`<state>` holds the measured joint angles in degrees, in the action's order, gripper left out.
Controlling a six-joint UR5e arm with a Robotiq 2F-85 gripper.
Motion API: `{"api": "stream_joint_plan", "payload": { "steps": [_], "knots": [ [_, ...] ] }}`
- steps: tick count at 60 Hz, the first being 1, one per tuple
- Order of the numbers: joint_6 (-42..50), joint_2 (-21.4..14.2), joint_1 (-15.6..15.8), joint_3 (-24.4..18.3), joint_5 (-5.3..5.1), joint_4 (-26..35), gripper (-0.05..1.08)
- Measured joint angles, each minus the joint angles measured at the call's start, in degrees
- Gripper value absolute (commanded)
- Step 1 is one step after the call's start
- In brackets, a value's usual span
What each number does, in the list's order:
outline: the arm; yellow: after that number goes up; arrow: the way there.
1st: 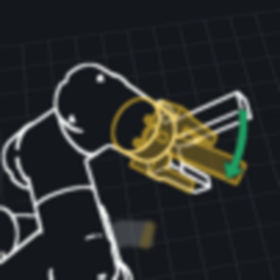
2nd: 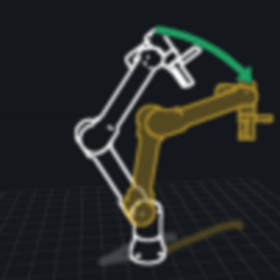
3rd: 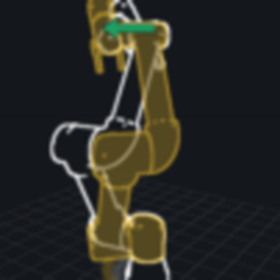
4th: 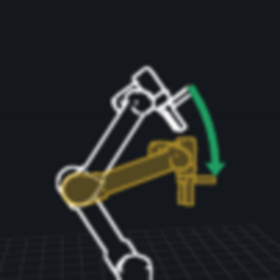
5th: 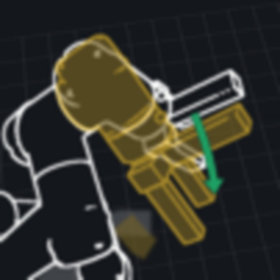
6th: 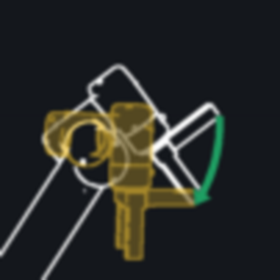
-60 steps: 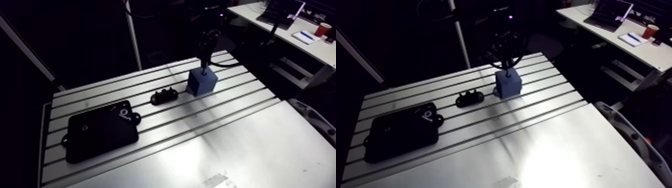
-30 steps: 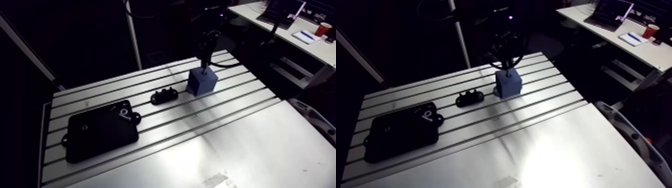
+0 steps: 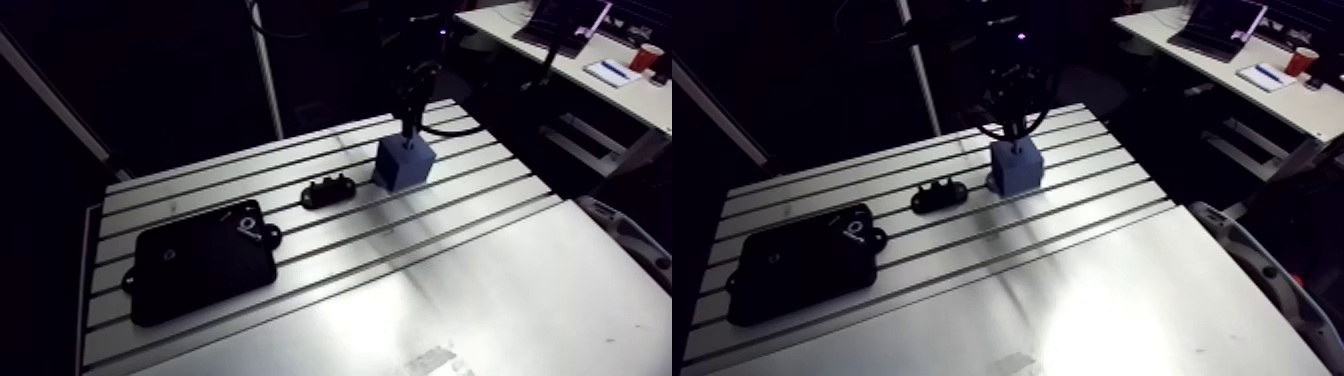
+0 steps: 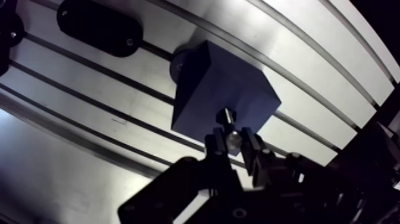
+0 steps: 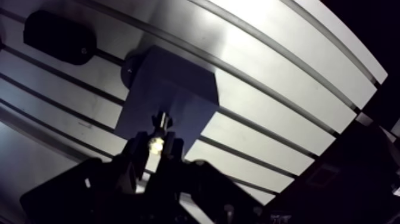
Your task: Pick up the M10 bolt and insert it into the hex recess until seated.
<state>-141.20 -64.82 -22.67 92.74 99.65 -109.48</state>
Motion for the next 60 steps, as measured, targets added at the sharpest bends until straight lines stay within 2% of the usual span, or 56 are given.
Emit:
{"api": "stream_joint_plan", "payload": {
  "steps": [24,26,27,28,29,30,32,33,34,35,36,37,38,39,40,60],
  "knots": [
    [0.1,0.41,-0.01,0.57,0.06,-0.08,0.76],
    [0.11,0.45,-0.03,0.6,0.06,-0.09,0.73],
    [0.12,0.49,-0.03,0.61,0.06,-0.1,0.65],
    [0.13,0.5,-0.04,0.62,0.06,-0.1,0.65],
    [0.14,0.52,-0.04,0.63,0.06,-0.11,0.57],
    [0.16,0.56,-0.05,0.65,0.06,-0.11,0.57],
    [0.2,0.6,-0.05,0.66,0.06,-0.13,0.44],
    [0.22,0.61,-0.06,0.67,0.06,-0.14,0.44],
    [0.24,0.63,-0.06,0.68,0.06,-0.15,0.33],
    [0.26,0.65,-0.07,0.7,0.07,-0.16,0.33],
    [0.28,0.66,-0.07,0.72,0.06,-0.17,0.2],
    [0.31,0.68,-0.07,0.73,0.06,-0.21,0.2],
    [0.34,0.68,-0.08,0.76,0.06,-0.25,0.07],
    [0.37,0.69,-0.08,0.78,0.06,-0.31,0.07],
    [0.41,0.69,-0.08,0.8,0.06,-0.4,0.02],
    [0.64,0.71,-0.14,1.33,-0.24,-3.06,0.01]
  ]
}}
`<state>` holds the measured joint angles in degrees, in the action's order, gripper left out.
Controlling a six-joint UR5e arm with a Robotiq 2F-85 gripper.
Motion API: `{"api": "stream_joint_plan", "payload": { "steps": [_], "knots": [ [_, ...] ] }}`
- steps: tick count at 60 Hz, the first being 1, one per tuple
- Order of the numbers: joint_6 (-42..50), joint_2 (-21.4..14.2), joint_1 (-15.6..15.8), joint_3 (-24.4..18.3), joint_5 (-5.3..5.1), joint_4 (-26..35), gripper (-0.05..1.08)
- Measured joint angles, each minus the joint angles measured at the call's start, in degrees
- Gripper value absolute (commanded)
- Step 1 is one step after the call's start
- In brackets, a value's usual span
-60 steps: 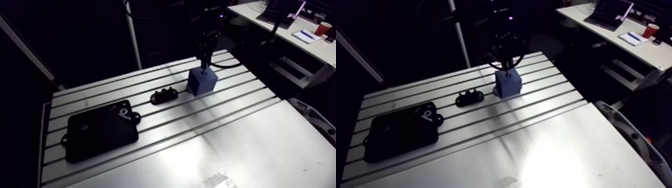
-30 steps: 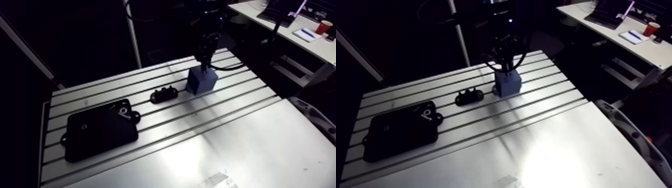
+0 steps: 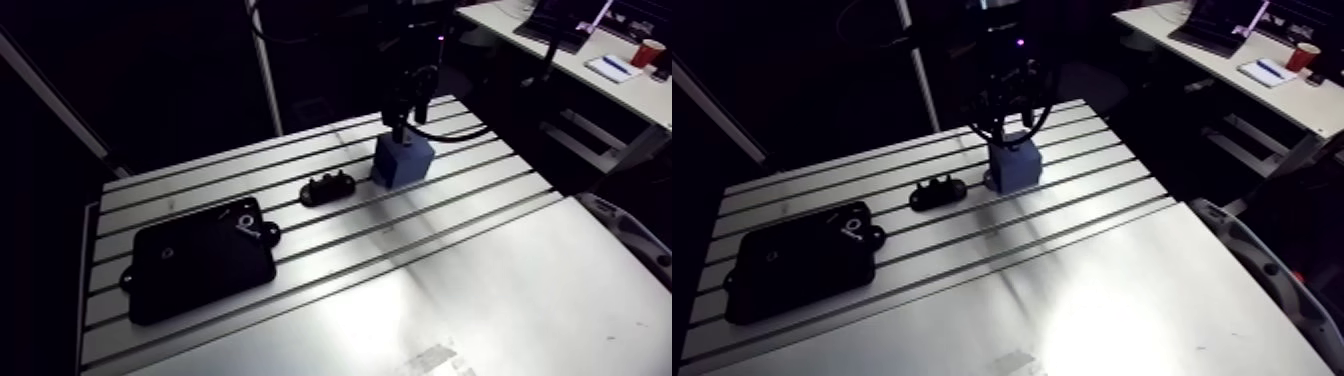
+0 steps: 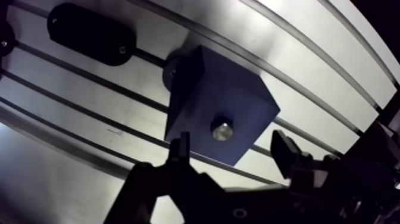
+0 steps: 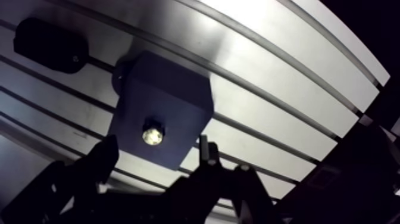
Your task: Pick up the M10 bolt and insert it into the hex recess until seated.
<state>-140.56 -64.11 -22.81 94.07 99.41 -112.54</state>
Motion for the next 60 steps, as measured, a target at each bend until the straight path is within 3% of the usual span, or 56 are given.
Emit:
{"api": "stream_joint_plan", "payload": {
  "steps": [21,29,34,40,41,42,43,44,45,46,47,48,50,60],
  "knots": [
    [1.07,-0.48,-0.46,0.0,-0.9,-0.54,0.01],
    [3.36,-1.39,-0.89,-0.01,-2.25,-0.09,0.01],
    [5.9,-2.37,-1.15,-0.09,-3.1,0.73,0.07],
    [9.64,-3.94,-1.34,-0.28,-3.72,2.46,0.24],
    [10.22,-4.2,-1.36,-0.29,-3.8,2.75,0.34],
    [10.85,-4.48,-1.39,-0.3,-3.86,3.07,0.34],
    [11.39,-4.73,-1.41,-0.3,-3.91,3.35,0.45],
    [11.92,-4.96,-1.42,-0.29,-3.97,3.6,0.45],
    [12.5,-5.21,-1.44,-0.27,-4.02,3.88,0.53],
    [12.99,-5.41,-1.45,-0.25,-4.06,4.12,0.53],
    [13.46,-5.59,-1.46,-0.22,-4.09,4.32,0.63],
    [14.08,-5.84,-1.48,-0.17,-4.15,4.59,0.63],
    [14.88,-6.15,-1.5,-0.08,-4.2,4.91,0.81],
    [17.77,-6.95,-1.98,0.88,-4.63,5.43,1.02]
  ]
}}
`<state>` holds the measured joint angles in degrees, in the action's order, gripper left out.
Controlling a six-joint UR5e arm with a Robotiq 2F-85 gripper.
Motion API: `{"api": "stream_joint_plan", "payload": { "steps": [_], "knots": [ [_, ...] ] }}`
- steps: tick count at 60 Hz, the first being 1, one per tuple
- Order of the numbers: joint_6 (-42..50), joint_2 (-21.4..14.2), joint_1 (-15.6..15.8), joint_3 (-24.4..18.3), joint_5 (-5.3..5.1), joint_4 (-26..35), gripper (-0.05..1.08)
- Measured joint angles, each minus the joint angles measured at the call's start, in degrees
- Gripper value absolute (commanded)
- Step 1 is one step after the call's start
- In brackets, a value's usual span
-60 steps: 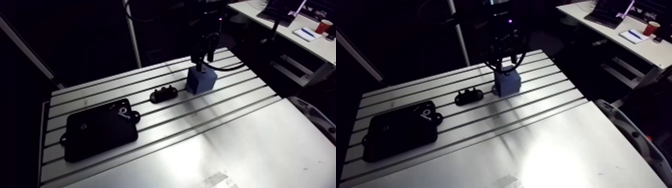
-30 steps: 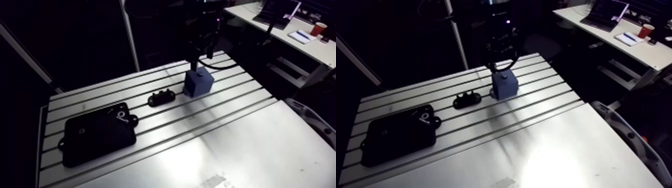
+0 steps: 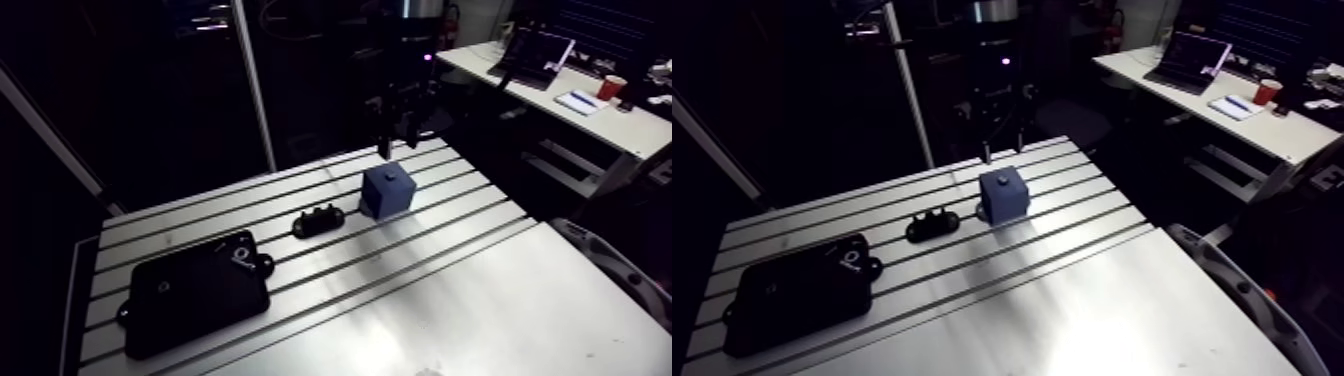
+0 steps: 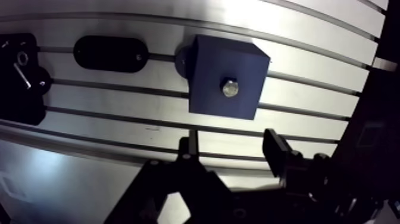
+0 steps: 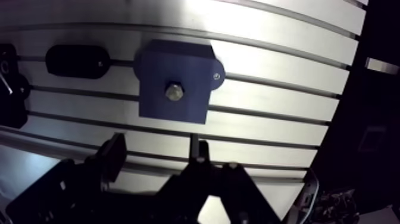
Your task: Pick up the M10 bolt and insert it into the hex recess until seated.
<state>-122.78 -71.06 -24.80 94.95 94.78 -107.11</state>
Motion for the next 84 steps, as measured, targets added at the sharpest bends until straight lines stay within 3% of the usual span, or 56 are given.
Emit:
{"api": "stream_joint_plan", "payload": {
  "steps": [39,84],
  "knots": [
    [3.57,0.2,-0.94,3.78,-1.22,-4.63,1.07],
    [4.89,2.36,-0.79,4.75,-1.28,-8.18,1.08]
  ]
}}
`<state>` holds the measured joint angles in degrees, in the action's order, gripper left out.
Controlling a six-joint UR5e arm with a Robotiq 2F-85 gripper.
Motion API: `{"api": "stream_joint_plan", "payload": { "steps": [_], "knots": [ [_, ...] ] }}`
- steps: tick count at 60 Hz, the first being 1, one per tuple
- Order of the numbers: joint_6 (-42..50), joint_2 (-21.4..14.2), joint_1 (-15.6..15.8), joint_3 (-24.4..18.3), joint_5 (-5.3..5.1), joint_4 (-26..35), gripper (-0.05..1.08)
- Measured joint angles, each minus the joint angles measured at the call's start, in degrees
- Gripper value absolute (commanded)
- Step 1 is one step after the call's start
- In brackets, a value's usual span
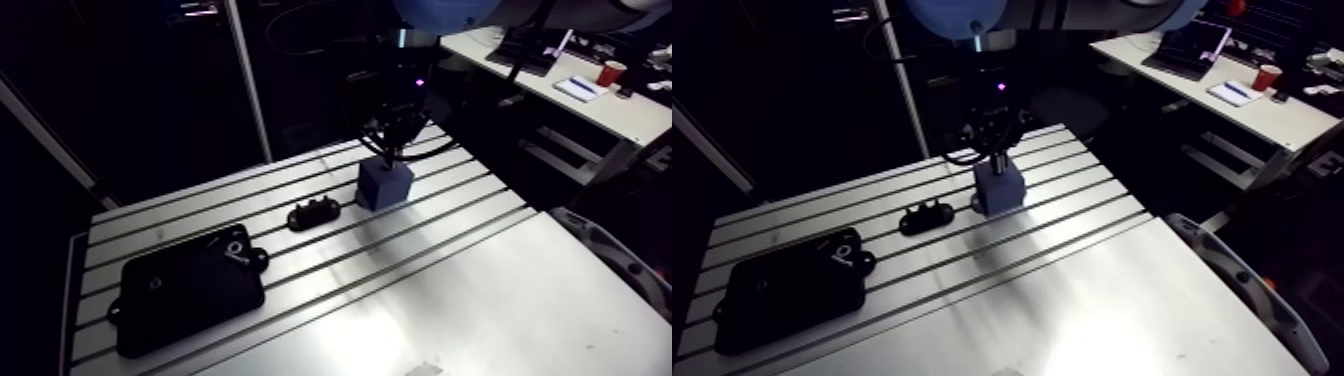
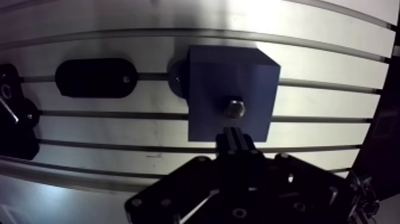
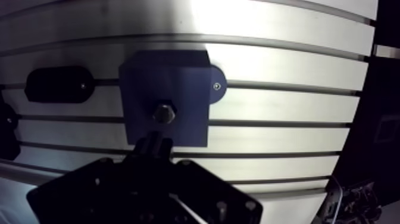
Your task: Pick up the M10 bolt and insert it into the hex recess until seated.
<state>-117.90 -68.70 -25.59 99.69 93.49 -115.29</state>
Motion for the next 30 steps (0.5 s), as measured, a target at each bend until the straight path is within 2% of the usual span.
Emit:
{"api": "stream_joint_plan", "payload": {
  "steps": [30],
  "knots": [
    [-0.08,1.06,0.0,-0.17,0.07,-0.86,1.08]
  ]
}}
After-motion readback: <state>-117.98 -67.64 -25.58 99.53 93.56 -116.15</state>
